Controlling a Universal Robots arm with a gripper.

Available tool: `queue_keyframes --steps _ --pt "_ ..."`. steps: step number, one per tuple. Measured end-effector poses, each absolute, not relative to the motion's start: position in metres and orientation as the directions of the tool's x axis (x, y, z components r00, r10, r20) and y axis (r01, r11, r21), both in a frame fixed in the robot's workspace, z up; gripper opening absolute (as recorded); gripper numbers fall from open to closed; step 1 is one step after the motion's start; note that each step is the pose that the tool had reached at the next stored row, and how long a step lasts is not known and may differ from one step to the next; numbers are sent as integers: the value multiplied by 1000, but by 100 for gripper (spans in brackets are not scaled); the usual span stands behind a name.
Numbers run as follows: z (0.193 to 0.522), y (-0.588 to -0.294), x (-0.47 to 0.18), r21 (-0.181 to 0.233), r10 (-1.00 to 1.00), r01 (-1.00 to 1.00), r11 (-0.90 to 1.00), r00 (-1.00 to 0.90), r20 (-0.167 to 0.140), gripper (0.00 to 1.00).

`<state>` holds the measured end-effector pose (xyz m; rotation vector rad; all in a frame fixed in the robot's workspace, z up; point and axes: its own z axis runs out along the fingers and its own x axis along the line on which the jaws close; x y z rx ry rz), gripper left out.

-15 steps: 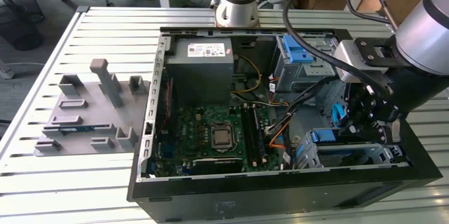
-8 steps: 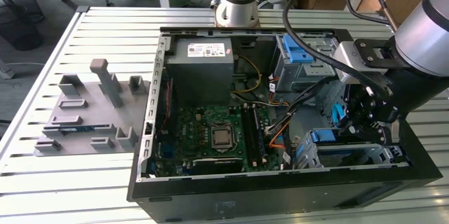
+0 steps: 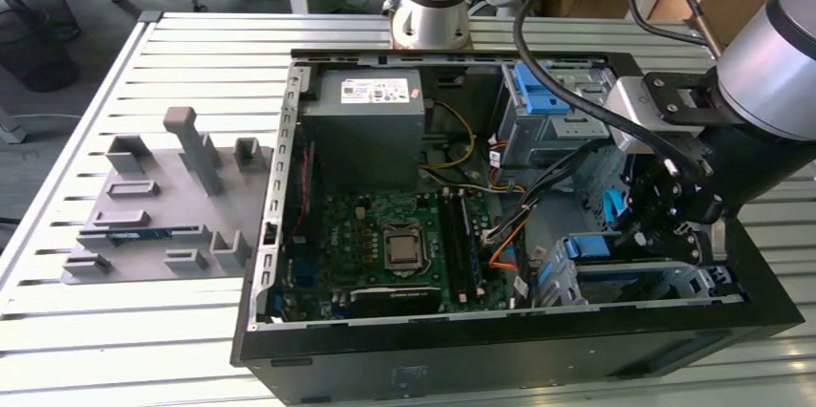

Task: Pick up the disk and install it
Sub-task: 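Insert the second disk wire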

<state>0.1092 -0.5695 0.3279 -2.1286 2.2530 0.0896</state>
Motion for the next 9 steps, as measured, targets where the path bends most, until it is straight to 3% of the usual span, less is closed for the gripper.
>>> queue_keyframes --steps 9 --pt "333 -569 109 14 -996 -998 56 -57 -69 24"
